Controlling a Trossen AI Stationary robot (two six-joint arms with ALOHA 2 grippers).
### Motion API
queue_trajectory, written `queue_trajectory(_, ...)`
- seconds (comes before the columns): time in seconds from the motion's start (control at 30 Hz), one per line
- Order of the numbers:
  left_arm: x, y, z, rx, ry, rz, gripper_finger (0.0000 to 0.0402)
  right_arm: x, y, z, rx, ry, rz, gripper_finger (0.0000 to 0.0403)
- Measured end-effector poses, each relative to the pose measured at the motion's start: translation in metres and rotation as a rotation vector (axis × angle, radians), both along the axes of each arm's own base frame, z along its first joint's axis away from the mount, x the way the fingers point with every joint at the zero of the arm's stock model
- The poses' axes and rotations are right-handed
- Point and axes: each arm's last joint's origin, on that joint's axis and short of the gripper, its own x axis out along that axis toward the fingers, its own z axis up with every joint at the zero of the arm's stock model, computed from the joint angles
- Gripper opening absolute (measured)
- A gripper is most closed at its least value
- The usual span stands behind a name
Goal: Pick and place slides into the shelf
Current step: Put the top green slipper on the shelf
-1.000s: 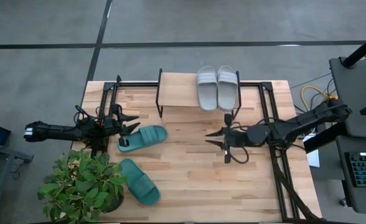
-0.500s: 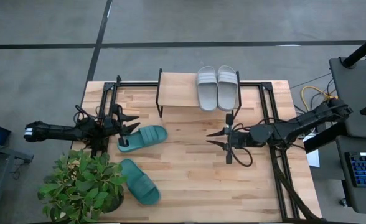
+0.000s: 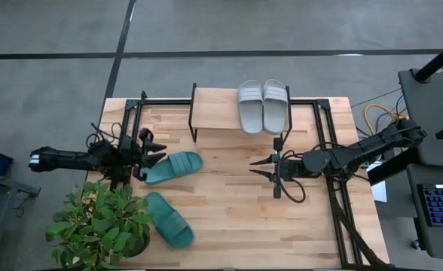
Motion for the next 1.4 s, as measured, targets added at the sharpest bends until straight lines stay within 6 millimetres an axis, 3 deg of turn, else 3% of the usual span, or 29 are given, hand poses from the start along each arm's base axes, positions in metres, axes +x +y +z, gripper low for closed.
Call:
queue_trajectory(0.17,0.001,-0.002,-0.004,-0.061,0.043,-0.076,0.0107,0.0,0.0,0.0,-0.001,0.0,-0.002,0.0073)
queue_trajectory(0.4,0.003,-0.001,-0.006,-0.44,0.043,-0.139,0.0107,0.0,0.0,0.0,-0.001,0.0,-0.002,0.0073)
queue_trajectory(0.53,0.005,-0.001,-0.011,-0.545,0.089,-0.152,0.0107,0.0,0.0,0.0,-0.001,0.0,-0.003,0.0073)
queue_trajectory(0.77,0.009,-0.001,-0.017,-0.589,0.159,-0.135,0.0107,0.0,0.0,0.0,-0.004,0.0,-0.002,0.0073)
queue_trajectory(1.1,0.011,0.0,-0.001,-0.615,0.164,-0.119,0.0107,0.0,0.0,0.0,-0.012,0.0,-0.001,0.0073)
queue_trajectory(1.4,0.002,0.003,0.028,-0.662,0.522,0.123,0.0107,0.0,0.0,0.0,-0.011,0.0,-0.002,0.0073)
